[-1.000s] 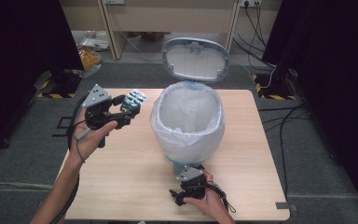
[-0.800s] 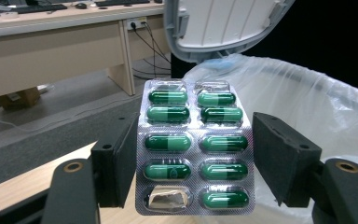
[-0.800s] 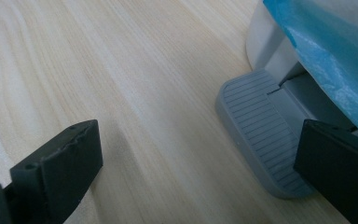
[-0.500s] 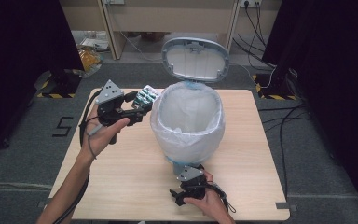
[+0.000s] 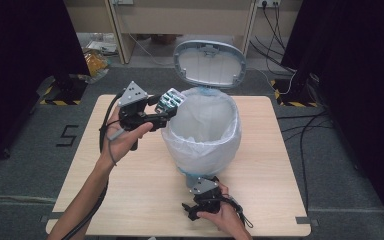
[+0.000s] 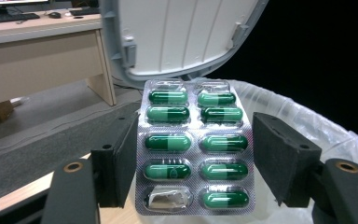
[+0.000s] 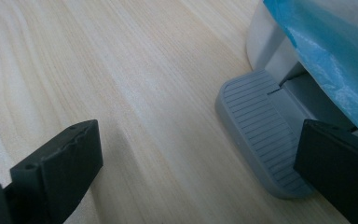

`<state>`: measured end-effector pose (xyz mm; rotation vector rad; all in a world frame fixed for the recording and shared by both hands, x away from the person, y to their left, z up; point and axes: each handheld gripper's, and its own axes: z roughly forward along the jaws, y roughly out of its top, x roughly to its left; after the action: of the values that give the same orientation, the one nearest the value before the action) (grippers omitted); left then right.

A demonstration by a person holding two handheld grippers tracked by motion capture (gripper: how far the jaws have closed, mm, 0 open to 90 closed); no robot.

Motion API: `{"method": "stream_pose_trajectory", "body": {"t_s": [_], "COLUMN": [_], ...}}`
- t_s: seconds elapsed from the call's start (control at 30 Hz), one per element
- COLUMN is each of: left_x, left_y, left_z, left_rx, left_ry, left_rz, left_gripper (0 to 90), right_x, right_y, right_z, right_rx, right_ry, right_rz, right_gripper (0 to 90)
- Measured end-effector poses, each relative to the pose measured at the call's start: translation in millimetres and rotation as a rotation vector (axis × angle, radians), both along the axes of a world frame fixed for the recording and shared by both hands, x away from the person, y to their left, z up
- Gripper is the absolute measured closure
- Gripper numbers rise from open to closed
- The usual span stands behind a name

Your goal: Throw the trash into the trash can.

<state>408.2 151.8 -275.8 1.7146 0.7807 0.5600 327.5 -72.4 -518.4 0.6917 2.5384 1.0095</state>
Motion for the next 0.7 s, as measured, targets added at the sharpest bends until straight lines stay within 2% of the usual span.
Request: {"method": "stream_pose_trajectory", "body": {"t_s": [0.37, 0.7], "left_x": [9.1, 16.6], "left_y": [-23.9, -38.1], "left_z": [-1.8, -7.2], "left_rx": [0.015, 0.029], "left_ry": [0.023, 0.048], "left_rz": [-0.034, -0.053], "left_gripper": [34.0, 34.0], "right_x": [-0.1, 0.0], "right_y": [-0.1, -0.1], "right_z": [-0.1, -0.1], "right_rx": [0.001, 0.001], "right_ry": [0.000, -0.001], "right_rz": [0.000, 0.000], "right_gripper": [1.1, 1.1]}}
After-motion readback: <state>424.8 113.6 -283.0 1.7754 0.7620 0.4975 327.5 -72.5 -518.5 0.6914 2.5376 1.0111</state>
